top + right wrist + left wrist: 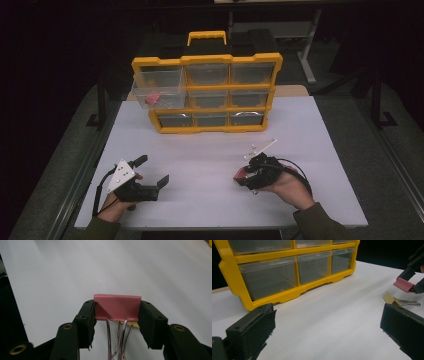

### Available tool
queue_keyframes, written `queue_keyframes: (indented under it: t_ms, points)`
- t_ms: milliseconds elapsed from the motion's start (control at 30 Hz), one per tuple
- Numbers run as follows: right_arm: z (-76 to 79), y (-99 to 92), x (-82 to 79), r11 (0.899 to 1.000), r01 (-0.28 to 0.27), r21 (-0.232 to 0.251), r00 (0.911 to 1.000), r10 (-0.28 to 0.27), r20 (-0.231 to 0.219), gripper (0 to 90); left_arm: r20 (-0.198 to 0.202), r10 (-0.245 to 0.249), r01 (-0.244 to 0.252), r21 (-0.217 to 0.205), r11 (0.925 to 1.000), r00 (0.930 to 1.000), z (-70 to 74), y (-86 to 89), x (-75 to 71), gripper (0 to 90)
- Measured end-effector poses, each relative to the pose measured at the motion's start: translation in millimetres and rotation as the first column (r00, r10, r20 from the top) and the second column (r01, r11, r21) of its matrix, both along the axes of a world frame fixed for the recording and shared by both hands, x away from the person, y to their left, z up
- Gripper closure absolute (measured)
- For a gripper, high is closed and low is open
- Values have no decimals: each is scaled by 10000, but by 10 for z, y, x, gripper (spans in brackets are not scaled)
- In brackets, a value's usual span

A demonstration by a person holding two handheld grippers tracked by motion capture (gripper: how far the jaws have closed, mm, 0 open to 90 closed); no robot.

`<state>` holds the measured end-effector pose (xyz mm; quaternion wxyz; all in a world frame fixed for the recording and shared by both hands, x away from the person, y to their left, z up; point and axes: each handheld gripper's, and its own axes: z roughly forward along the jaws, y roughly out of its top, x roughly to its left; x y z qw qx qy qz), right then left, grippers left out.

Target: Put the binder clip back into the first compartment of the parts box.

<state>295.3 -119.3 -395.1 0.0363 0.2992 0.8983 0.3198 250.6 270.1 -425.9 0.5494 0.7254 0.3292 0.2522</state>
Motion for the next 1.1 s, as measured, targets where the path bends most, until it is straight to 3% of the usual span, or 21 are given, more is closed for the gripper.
queue_keyframes:
  t_ms: [433, 1100]
  points:
    - [202, 29, 164, 9989, -77, 463, 9998, 69, 169, 489, 5, 18, -18, -4, 10000, 10000, -2, -3, 4, 0]
    - [504, 191, 388, 9972, -268, 701, 9980, 228, 583, 489, 1, -1, 1, -16, 10000, 10000, -1, -5, 3, 0]
